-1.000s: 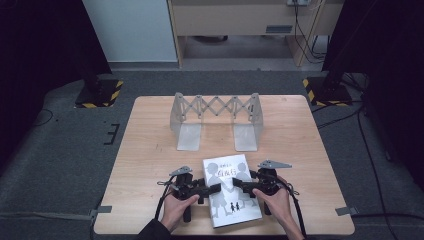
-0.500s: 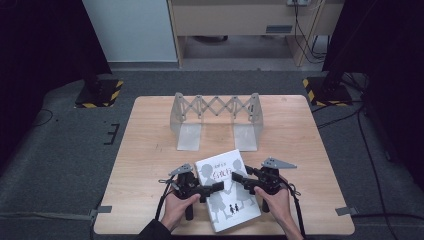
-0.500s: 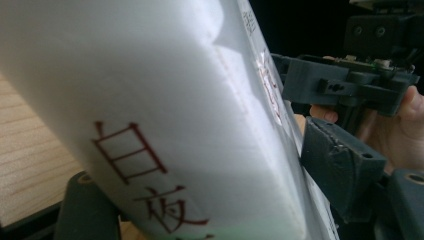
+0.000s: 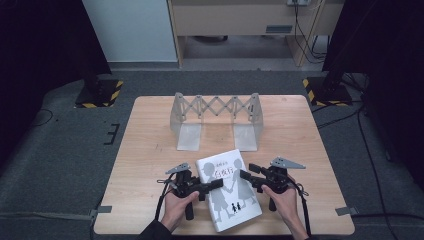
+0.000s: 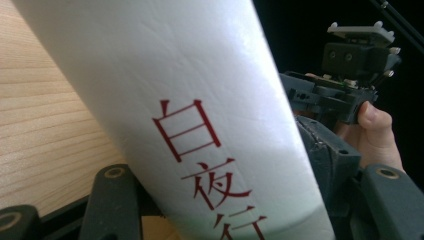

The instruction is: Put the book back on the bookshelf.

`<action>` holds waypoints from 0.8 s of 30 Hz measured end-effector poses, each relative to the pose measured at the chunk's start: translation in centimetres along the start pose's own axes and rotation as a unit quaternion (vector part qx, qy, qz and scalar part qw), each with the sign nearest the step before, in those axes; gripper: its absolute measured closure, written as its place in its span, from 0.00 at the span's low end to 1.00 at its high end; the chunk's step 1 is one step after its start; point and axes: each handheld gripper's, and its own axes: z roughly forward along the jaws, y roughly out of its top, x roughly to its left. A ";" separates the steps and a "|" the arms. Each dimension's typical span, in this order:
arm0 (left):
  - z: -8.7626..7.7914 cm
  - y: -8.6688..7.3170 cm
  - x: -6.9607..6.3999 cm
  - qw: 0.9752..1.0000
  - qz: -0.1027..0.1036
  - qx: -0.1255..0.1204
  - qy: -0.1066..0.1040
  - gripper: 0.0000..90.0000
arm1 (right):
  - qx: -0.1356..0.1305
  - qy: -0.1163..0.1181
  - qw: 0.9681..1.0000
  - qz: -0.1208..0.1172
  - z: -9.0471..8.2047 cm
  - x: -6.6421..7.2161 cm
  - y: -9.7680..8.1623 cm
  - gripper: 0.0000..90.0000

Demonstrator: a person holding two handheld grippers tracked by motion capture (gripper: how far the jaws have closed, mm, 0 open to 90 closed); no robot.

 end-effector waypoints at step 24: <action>0.6 0.5 -0.3 1.000 0.000 -0.009 0.011 0.43 | -0.018 0.036 0.999 0.015 -0.1 0.1 -0.2 0.69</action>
